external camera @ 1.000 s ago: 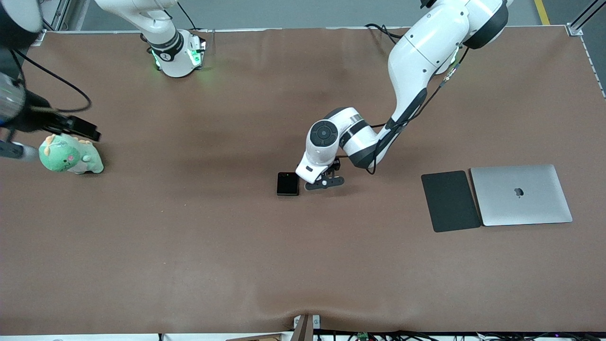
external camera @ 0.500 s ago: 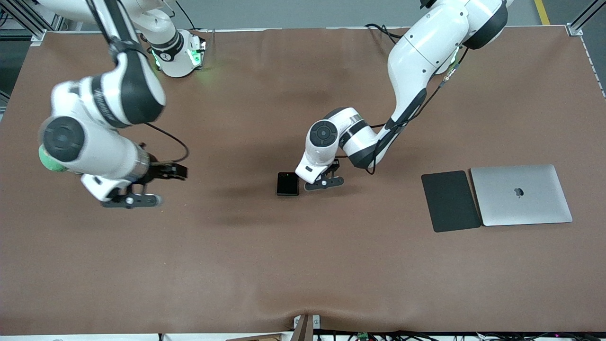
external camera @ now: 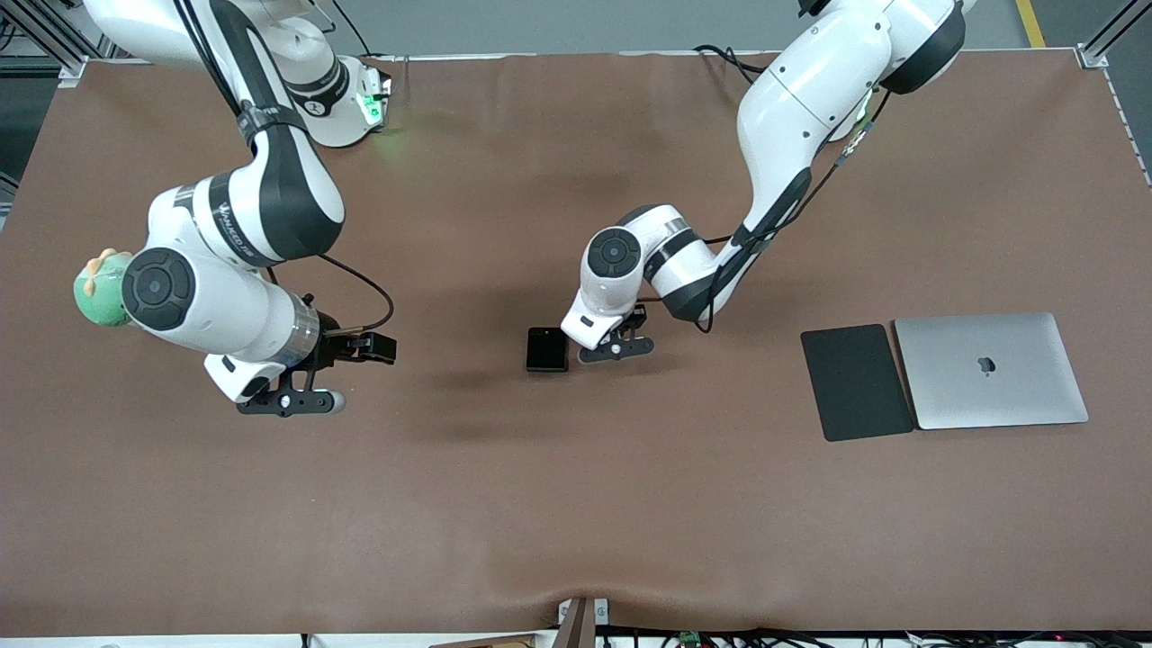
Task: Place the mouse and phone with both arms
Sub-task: 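Move the right gripper over the black phone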
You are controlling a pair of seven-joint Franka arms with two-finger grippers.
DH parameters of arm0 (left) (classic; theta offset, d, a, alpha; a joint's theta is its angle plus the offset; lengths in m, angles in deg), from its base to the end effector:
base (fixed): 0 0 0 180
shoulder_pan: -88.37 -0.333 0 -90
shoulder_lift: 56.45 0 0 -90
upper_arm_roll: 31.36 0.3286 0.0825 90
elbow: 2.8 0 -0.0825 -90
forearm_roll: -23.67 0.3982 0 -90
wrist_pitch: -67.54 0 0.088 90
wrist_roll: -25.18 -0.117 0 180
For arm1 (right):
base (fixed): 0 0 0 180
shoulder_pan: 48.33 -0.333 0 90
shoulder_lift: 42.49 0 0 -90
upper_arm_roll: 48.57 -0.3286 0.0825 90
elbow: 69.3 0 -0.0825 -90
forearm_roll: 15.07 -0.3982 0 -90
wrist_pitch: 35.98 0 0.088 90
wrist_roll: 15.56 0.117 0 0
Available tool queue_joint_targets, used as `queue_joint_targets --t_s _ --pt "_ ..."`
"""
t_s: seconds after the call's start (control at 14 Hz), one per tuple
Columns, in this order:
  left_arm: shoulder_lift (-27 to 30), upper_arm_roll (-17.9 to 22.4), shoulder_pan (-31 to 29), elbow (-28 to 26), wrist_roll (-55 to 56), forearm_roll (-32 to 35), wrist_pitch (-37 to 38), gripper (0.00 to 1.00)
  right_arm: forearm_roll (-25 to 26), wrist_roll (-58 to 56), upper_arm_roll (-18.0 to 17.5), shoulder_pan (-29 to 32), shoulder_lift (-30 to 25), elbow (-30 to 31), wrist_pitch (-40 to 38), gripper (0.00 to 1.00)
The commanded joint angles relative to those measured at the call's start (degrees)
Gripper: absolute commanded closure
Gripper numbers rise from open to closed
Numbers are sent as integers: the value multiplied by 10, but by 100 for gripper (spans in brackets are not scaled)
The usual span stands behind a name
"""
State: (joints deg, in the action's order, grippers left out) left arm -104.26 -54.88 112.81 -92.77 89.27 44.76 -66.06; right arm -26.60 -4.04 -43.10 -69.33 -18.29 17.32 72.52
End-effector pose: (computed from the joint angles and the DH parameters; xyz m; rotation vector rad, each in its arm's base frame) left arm 0.5150 -0.4993 0.1670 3.1035 0.2318 -0.0349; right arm 0.6627 0.2108 0.4161 -3.0023 -0.0149 0.1084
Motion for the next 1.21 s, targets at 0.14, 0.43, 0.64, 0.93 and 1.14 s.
queue_joint_targets --t_s 0.14,0.43,0.64,0.93,1.14 --pt "6 0 -8 13 13 23 0 46 -9 -10 0 -27 60 -9 32 0" --pt "41 -1 -38 10 11 24 18 45 -8 2 0 -43 108 -23 39 0" --pt "76 -1 -59 9 9 24 47 44 -8 55 0 -68 142 -43 64 0" --pt "115 -2 -97 8 -41 21 82 44 -9 76 0 -122 205 -77 151 0" --pt "131 -8 -137 8 -99 13 86 44 -7 151 0 -162 234 -93 159 0"
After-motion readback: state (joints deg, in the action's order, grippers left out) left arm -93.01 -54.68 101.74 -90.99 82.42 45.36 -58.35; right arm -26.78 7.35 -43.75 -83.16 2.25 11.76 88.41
